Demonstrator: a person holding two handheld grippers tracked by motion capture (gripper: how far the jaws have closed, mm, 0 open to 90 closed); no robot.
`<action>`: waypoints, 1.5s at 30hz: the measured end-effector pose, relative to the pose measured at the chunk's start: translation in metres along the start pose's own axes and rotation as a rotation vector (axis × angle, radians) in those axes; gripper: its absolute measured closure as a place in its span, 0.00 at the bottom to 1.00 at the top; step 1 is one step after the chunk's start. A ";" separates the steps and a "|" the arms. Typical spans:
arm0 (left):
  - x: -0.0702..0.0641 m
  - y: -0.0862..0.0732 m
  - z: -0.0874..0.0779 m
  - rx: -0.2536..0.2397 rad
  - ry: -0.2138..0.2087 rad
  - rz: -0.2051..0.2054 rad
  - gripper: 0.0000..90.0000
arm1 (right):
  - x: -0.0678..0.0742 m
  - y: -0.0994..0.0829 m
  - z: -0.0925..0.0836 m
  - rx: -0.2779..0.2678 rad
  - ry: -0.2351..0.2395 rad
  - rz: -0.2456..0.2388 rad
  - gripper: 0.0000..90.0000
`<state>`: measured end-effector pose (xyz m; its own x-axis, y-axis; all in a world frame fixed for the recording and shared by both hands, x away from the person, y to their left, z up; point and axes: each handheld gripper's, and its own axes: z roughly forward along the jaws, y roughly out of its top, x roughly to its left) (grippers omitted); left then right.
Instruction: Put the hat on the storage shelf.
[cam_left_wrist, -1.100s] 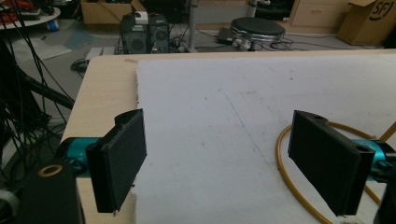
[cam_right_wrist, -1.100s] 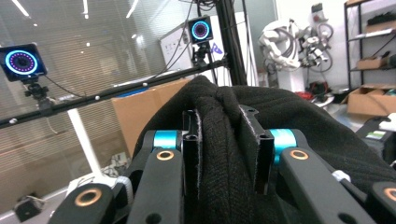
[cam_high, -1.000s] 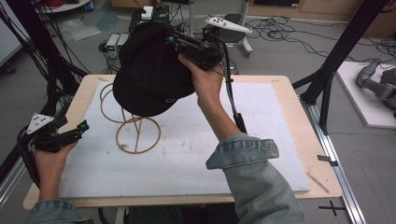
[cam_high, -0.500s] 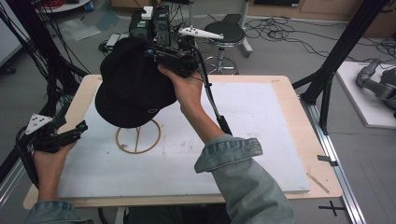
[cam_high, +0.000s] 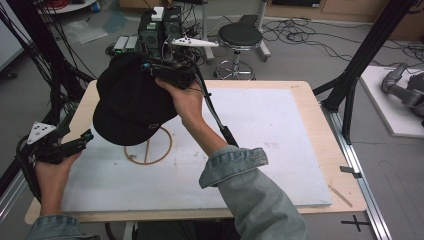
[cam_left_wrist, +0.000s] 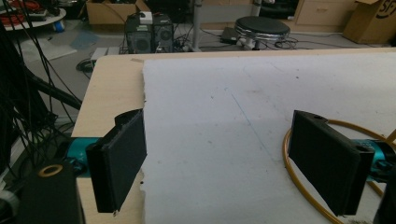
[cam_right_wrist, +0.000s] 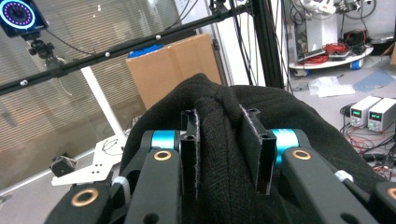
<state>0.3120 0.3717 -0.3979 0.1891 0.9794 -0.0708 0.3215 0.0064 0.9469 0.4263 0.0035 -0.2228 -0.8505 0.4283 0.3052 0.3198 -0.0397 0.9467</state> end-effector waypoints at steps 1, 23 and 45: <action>0.000 0.000 0.000 0.002 0.001 0.002 0.22 | 0.000 -0.001 0.002 0.006 -0.002 0.001 0.80; 0.000 -0.001 0.001 0.003 0.003 -0.004 0.22 | 0.003 -0.019 0.033 0.100 -0.065 -0.083 0.72; 0.001 -0.001 0.001 0.007 -0.001 0.000 0.22 | -0.002 -0.024 0.040 0.141 -0.109 -0.091 0.54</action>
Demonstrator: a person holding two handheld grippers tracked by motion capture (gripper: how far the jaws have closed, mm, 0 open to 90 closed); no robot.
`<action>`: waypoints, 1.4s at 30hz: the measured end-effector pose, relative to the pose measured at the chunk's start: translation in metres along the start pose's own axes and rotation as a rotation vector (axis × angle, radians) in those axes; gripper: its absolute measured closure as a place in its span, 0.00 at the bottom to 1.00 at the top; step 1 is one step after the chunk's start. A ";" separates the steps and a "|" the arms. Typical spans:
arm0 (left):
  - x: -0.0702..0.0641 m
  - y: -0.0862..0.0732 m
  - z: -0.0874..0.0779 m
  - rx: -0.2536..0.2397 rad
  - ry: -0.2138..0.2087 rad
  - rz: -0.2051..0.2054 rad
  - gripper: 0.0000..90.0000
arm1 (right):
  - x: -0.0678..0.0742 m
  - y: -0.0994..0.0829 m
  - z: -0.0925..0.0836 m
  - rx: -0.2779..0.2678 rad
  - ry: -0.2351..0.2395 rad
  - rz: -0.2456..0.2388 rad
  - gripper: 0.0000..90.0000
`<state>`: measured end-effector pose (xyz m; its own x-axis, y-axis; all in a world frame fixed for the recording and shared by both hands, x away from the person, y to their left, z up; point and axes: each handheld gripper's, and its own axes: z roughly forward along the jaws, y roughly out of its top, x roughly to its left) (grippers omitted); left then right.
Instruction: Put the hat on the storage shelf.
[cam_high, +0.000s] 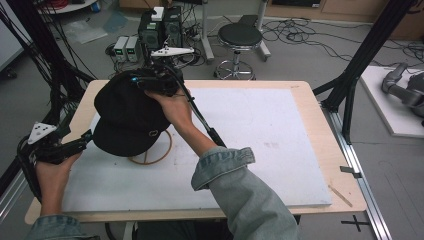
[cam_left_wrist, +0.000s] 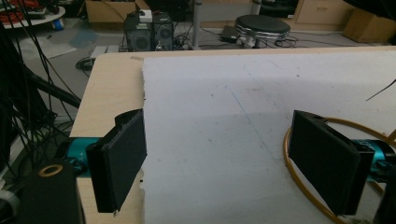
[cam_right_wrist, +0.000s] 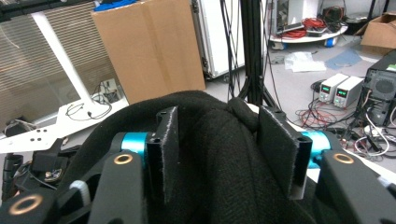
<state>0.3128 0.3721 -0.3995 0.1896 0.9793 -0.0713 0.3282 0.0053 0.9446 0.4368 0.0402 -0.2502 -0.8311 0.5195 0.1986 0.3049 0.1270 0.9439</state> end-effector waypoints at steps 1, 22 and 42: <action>0.000 0.000 0.000 -0.002 0.001 -0.002 0.22 | 0.000 0.000 0.000 0.001 -0.007 -0.003 0.52; 0.001 0.000 -0.001 0.000 0.005 -0.002 0.22 | -0.027 0.007 -0.057 -0.086 -0.183 -0.011 0.31; -0.002 0.000 0.001 0.005 0.004 0.003 0.22 | -0.084 -0.022 -0.197 -0.227 -0.532 -0.014 0.15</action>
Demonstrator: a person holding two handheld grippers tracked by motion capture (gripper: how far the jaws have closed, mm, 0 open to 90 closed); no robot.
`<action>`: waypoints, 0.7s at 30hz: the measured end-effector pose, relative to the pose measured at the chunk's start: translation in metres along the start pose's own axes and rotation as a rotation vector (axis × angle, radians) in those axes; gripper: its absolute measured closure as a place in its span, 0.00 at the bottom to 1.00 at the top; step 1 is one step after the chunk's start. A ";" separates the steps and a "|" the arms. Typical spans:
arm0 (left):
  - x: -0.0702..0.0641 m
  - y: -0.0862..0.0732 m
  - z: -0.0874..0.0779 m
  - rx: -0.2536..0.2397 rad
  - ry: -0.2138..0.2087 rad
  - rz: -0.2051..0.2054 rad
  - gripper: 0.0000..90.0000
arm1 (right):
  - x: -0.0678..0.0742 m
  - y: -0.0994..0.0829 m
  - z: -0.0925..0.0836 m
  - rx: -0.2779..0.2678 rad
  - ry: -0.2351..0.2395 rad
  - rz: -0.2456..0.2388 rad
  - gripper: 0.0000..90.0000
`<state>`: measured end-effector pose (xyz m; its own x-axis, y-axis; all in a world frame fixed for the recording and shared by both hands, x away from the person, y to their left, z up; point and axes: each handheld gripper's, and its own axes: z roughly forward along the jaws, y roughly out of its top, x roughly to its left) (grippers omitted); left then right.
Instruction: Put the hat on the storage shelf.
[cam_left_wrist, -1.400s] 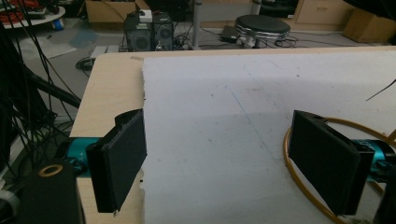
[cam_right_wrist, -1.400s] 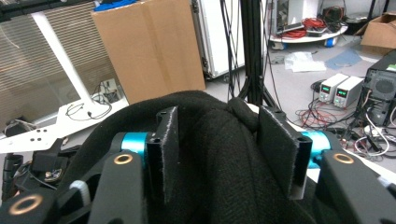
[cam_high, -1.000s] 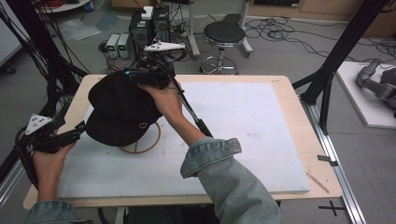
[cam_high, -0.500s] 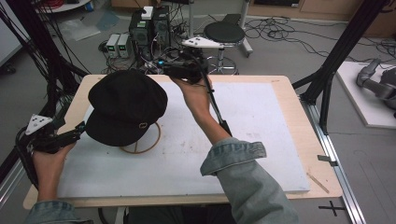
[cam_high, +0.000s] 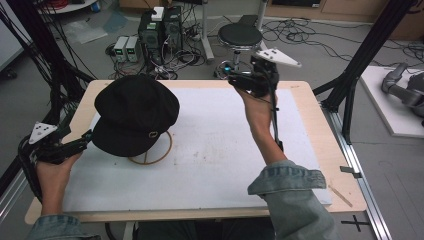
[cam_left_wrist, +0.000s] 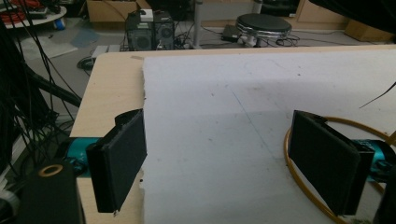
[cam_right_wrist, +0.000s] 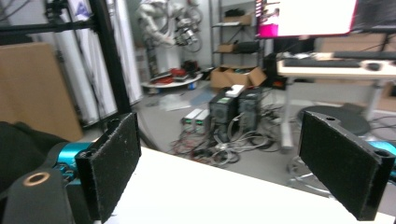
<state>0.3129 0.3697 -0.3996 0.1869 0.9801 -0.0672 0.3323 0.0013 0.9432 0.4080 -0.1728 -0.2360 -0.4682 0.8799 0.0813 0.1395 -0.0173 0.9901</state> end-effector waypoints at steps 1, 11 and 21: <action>-0.001 0.000 0.000 -0.002 0.000 0.000 0.22 | -0.005 -0.002 -0.006 -0.002 -0.013 0.004 0.15; -0.004 0.000 0.001 0.002 -0.003 0.007 0.22 | -0.051 -0.027 -0.056 0.004 -0.116 0.025 0.14; -0.005 0.000 0.003 0.008 -0.005 0.012 0.22 | -0.079 -0.059 -0.085 0.021 -0.176 0.069 0.14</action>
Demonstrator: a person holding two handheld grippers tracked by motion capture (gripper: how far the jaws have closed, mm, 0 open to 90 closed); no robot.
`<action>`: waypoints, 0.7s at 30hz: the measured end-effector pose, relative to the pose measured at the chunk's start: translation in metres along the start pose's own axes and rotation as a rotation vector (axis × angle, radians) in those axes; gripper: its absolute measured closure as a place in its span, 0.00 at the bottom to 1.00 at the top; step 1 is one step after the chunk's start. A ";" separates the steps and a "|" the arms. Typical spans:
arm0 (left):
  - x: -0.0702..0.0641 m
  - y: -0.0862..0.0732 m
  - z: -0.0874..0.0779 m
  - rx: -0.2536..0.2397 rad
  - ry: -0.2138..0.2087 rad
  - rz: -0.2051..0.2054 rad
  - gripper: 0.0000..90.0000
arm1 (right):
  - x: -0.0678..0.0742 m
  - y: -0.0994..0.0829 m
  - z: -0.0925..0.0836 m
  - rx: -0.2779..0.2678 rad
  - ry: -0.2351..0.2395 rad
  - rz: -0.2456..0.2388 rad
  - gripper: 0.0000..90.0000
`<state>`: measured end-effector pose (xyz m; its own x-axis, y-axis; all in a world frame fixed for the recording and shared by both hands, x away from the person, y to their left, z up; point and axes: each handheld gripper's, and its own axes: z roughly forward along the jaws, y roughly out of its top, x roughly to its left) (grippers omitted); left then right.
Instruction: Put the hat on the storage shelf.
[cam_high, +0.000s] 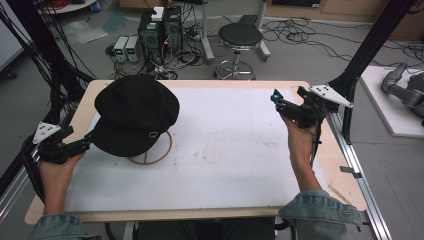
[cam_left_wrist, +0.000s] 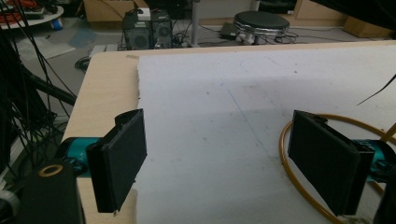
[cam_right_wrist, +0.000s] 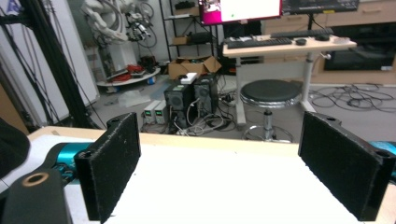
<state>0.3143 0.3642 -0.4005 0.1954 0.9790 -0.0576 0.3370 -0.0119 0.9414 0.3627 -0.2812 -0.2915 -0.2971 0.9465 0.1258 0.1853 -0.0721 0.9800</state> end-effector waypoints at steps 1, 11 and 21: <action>0.000 0.000 0.000 0.001 0.000 0.001 0.22 | -0.002 -0.004 -0.002 0.001 -0.007 0.001 0.14; -0.001 0.001 0.000 -0.002 -0.001 0.001 0.22 | -0.028 -0.047 -0.015 0.035 -0.020 0.079 0.13; -0.002 0.000 0.002 0.002 0.000 0.001 0.22 | -0.035 -0.091 -0.022 0.049 -0.054 0.037 0.13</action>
<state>0.3157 0.3622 -0.4006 0.1959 0.9790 -0.0563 0.3388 -0.0137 0.9408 0.3355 -0.3144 -0.3820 -0.2382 0.9592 0.1520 0.2414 -0.0931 0.9659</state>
